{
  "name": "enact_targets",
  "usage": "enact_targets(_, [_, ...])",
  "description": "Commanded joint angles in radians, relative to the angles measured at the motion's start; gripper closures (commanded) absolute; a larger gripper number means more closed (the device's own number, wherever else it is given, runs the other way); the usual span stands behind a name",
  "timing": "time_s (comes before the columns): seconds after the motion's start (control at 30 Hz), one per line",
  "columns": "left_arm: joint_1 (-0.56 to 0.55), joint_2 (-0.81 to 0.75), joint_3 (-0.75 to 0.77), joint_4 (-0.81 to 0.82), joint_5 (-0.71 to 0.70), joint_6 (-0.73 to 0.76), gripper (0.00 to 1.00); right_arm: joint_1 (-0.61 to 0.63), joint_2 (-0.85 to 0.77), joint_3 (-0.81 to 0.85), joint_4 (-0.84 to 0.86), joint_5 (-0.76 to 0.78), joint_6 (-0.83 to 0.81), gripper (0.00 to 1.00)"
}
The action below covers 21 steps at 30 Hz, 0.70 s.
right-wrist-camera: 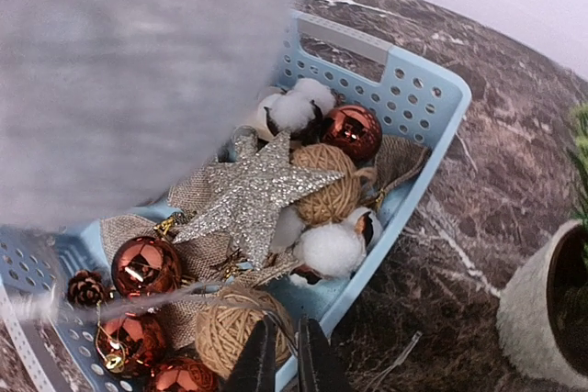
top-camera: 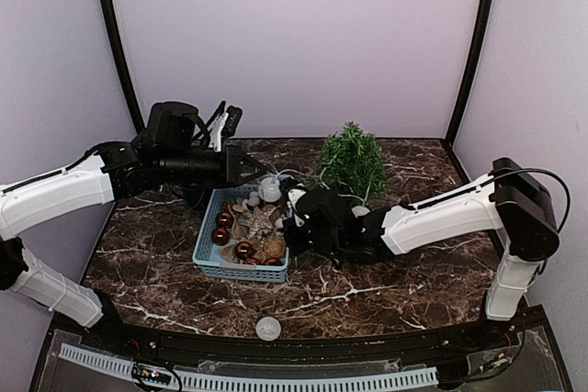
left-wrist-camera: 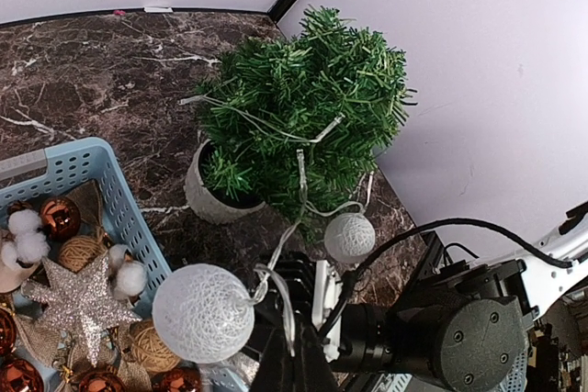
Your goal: Decorate the small christmas tree
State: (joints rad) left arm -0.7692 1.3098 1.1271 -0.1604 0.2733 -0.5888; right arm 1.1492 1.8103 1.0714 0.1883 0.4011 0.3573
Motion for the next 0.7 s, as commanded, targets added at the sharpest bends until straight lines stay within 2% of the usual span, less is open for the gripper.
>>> enact_targets(0.0, [0.008,-0.038,0.03,-0.001,0.007,-0.01,1.0,0.001,-0.033,-0.018,0.132,-0.002,-0.046,1.0])
enact_targets(0.1, [0.008,-0.037,0.027,0.004,0.005,-0.012,1.0,0.002,-0.096,-0.076,0.162,-0.023,-0.049,1.0])
enact_targets(0.27, [0.011,-0.027,0.028,0.009,-0.007,-0.017,1.0,0.004,-0.224,-0.152,0.119,-0.076,-0.036,1.0])
enact_targets(0.5, [0.023,-0.018,0.028,0.019,-0.028,-0.025,1.0,0.024,-0.454,-0.225,-0.011,-0.126,0.03,1.0])
enact_targets(0.67, [0.031,0.023,0.03,0.047,0.002,-0.046,1.0,0.036,-0.628,-0.218,-0.174,-0.044,0.07,1.0])
